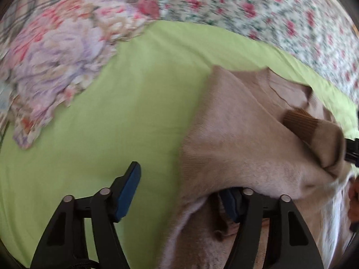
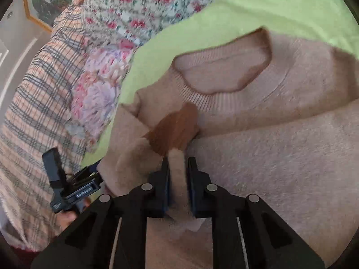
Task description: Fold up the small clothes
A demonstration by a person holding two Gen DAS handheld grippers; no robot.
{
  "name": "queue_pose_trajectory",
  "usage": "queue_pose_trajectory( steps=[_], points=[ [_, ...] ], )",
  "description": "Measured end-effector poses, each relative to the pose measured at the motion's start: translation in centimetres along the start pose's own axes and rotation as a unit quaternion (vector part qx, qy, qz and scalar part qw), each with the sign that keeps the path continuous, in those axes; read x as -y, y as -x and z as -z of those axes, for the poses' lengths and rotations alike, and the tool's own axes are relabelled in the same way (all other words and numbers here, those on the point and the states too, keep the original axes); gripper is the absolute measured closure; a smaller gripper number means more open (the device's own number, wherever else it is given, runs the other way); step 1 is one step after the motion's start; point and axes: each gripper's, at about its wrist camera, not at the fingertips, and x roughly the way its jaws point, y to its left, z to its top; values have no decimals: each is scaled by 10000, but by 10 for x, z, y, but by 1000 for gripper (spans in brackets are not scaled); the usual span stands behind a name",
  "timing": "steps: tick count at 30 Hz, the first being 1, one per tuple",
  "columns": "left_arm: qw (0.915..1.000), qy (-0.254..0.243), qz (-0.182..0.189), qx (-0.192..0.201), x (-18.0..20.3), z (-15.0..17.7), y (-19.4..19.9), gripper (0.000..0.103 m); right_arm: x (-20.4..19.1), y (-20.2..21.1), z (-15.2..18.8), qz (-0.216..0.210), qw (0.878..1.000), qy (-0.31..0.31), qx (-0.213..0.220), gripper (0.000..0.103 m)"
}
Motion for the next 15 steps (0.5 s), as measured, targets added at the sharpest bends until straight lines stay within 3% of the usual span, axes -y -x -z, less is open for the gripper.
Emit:
queue_pose_trajectory(
  steps=[2, 4, 6, 9, 13, 15],
  points=[
    [9995, 249, -168, 29, -12, 2, 2, 48, 9, 35, 4, 100, 9973, -352, 644, 95],
    [9986, 503, -152, -13, -25, 5, 2, 49, 22, 75, 20, 301, 9887, -739, 1269, 96],
    [9976, 684, 43, -74, -33, 8, 0, 49, 34, 99, 24, 691, 9821, -948, 1471, 96],
    [9984, 539, -152, -46, -26, 11, 2, 49, 45, 108, 43, 1126, 9805, -974, 1279, 96],
    [9987, 456, -227, -44, -22, 15, 5, 49, 52, 103, 56, 1178, 9835, -1029, 910, 96],
    [9987, 451, -213, -49, -23, 18, 6, 47, 56, 105, 55, 1127, 9825, -1147, 936, 95]
  ],
)
